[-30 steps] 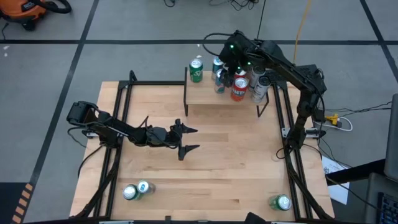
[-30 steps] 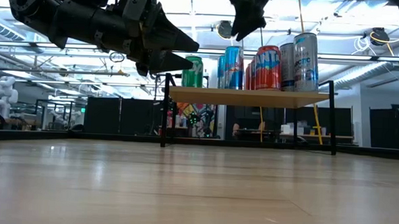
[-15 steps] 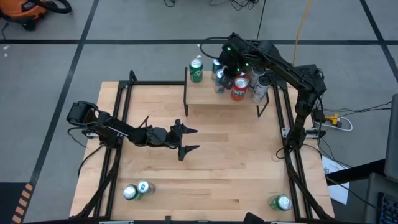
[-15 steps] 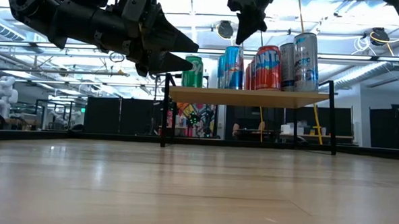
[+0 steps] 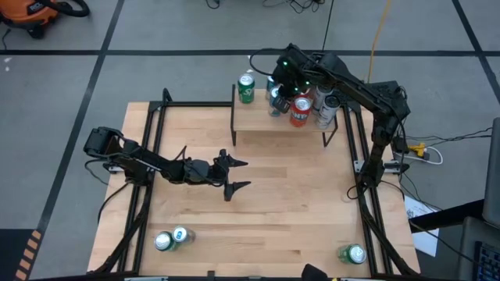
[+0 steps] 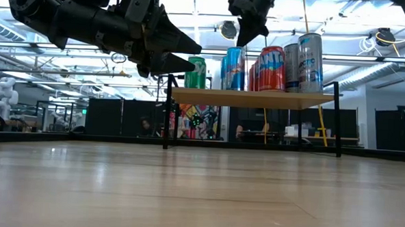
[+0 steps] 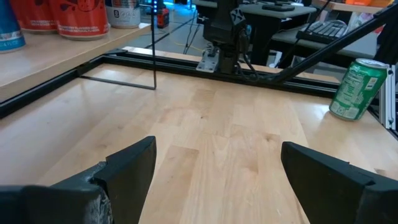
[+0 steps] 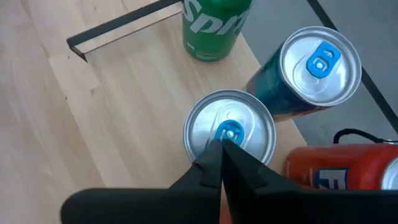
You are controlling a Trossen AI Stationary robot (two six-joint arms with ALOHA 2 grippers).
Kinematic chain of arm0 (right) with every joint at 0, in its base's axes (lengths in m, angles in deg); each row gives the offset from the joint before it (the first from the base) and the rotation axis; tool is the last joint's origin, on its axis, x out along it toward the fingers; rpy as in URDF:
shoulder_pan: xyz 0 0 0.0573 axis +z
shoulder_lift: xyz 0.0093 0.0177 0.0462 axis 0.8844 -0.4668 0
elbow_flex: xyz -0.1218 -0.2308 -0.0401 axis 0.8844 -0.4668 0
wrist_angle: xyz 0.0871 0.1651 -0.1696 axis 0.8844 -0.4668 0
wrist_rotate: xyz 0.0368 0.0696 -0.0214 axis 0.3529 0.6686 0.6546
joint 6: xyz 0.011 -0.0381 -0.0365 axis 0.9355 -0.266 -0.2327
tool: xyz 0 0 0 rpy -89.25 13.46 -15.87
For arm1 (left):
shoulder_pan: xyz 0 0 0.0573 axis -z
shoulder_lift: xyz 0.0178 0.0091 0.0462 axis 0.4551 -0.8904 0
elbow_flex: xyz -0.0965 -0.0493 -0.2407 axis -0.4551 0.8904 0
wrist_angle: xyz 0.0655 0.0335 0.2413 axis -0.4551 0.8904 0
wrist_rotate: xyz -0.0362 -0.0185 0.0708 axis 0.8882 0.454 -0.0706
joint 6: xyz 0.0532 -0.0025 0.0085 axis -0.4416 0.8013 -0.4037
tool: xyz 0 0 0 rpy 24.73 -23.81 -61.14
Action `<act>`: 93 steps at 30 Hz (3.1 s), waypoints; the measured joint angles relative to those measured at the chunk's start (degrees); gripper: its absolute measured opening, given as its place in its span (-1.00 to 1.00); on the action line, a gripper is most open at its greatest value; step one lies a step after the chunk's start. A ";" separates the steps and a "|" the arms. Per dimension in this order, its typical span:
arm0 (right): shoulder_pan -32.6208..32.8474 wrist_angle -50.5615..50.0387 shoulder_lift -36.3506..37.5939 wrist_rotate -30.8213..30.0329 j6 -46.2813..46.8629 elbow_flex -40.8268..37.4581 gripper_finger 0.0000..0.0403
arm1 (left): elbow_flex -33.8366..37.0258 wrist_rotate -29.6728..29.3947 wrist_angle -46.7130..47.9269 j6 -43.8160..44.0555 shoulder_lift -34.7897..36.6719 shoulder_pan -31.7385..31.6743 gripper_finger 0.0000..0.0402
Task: Place canned beverage on shelf
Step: Put the right blue soda can on the shelf aligned with the other blue soda can, then put the blue soda can on the shelf aligned with the other blue soda cans
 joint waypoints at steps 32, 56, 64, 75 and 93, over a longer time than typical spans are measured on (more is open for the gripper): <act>0.33 4.96 3.01 -0.15 -4.35 -1.50 -1.00 | 0.00 -0.17 0.02 -0.49 0.00 -0.08 0.72; 28.93 27.95 20.25 -3.92 0.01 -25.59 -1.00 | -0.13 -20.69 45.20 -0.08 28.75 13.43 0.72; 40.31 68.62 29.12 -11.69 1.89 -60.79 -1.00 | -2.44 -23.82 63.25 12.42 36.79 22.18 0.71; 45.94 97.55 24.43 -13.57 9.70 -80.95 -1.00 | -16.70 -18.95 83.40 24.48 32.37 30.77 0.54; 47.95 106.51 21.76 -13.77 8.62 -80.93 -0.61 | -29.66 8.50 100.53 53.19 13.37 38.93 0.54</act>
